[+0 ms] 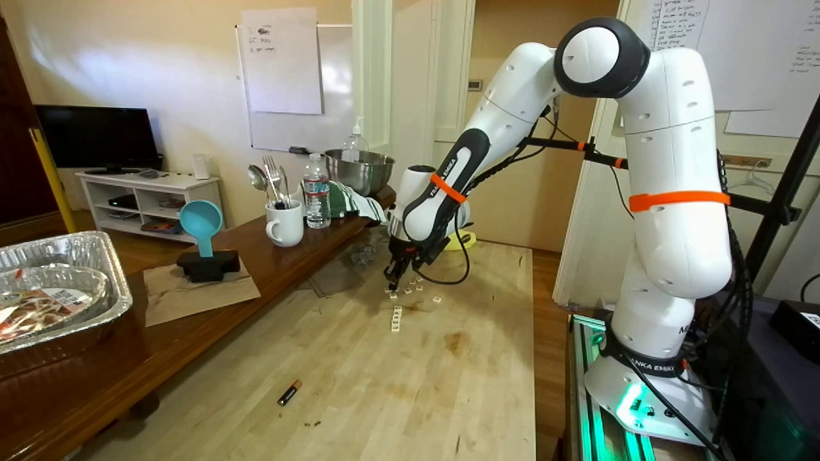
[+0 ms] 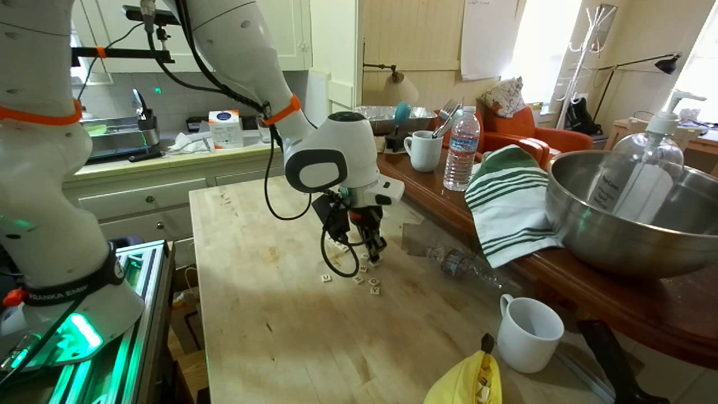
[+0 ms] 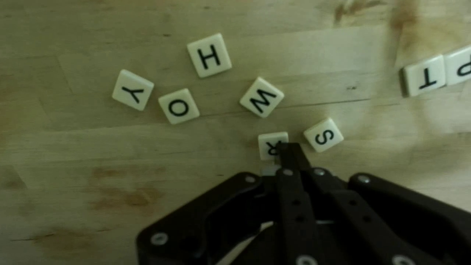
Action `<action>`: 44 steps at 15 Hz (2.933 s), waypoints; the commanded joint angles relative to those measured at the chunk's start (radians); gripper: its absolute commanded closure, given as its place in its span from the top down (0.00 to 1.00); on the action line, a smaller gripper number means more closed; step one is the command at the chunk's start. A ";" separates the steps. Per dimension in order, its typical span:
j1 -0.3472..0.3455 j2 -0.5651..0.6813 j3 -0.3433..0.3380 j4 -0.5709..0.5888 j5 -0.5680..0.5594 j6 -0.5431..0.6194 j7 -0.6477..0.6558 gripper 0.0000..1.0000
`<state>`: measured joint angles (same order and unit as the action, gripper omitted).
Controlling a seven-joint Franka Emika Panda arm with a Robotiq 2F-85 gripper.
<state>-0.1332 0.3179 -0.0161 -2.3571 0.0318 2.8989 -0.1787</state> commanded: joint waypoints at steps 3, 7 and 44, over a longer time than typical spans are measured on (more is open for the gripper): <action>0.006 -0.043 0.039 -0.044 0.015 0.004 0.009 0.00; 0.017 -0.041 0.033 -0.047 -0.001 0.005 0.019 0.00; 0.159 -0.288 0.039 -0.199 -0.060 -0.163 0.108 0.00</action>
<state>0.0143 0.0790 -0.0022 -2.5261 -0.0467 2.8081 -0.0544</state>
